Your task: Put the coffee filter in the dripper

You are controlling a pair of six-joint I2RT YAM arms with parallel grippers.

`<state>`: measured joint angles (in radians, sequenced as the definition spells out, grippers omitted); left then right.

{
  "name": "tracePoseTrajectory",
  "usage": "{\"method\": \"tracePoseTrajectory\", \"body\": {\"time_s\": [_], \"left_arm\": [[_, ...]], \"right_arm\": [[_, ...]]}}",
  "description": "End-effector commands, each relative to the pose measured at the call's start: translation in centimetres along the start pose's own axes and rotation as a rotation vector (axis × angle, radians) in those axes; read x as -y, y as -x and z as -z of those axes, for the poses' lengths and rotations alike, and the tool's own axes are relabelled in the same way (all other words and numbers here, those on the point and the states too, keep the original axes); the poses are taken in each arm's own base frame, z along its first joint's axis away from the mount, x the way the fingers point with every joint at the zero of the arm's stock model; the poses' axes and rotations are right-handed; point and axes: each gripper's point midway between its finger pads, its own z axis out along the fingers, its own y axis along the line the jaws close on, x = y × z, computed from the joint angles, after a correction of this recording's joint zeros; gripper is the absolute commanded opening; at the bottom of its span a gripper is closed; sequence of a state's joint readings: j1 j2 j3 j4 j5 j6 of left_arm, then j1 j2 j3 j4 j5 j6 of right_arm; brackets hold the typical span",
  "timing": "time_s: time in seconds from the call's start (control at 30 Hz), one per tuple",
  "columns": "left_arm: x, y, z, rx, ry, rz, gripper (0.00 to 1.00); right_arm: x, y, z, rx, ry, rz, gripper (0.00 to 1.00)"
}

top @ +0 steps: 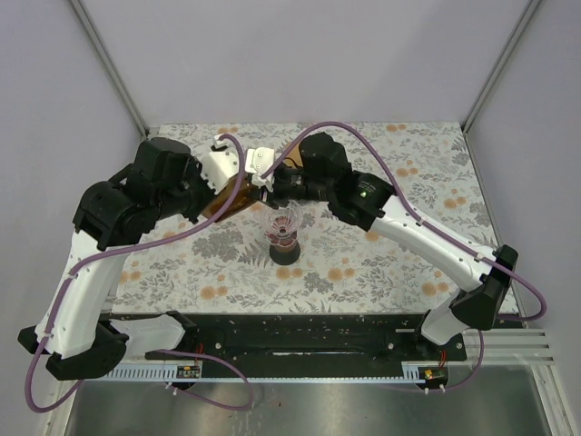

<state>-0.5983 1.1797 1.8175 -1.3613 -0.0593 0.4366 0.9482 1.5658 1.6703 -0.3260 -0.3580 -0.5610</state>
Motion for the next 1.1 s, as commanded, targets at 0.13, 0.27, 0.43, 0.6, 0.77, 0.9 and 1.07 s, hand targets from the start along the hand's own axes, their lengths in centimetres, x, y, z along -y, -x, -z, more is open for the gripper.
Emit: {"method": "tracePoseTrajectory", "body": {"time_s": [0.13,0.27,0.43,0.6,0.77,0.9,1.07], "left_arm": [[-2.0,5.6,2.1,0.262,0.092,0.067,0.0],[-1.6,6.1,2.7,0.293,0.063,0.067,0.0],[-0.9,6.7,3.6,0.335,0.027,0.067,0.0],[-1.6,7.1,4.5,0.359,0.059,0.083,0.0],[-2.0,6.8,4.0,0.342,0.087,0.107,0.0],[-2.0,7.4,4.3,0.365,0.082,0.126,0.0],[-2.7,6.7,3.6,0.337,0.123,0.127,0.0]], "right_arm": [[-0.9,-3.9,-0.6,-0.131,0.024,-0.014,0.43],[-0.4,-4.7,-1.6,-0.18,0.019,-0.044,0.43],[0.2,-5.6,-2.5,-0.211,0.003,-0.029,0.45],[0.0,-6.3,-1.9,-0.223,0.004,0.016,0.48],[-0.1,-6.3,-1.6,-0.212,-0.006,0.019,0.46],[-0.2,-6.6,-1.7,-0.22,0.002,0.036,0.45],[-0.9,-7.6,-1.0,-0.233,0.011,0.048,0.46]]}}
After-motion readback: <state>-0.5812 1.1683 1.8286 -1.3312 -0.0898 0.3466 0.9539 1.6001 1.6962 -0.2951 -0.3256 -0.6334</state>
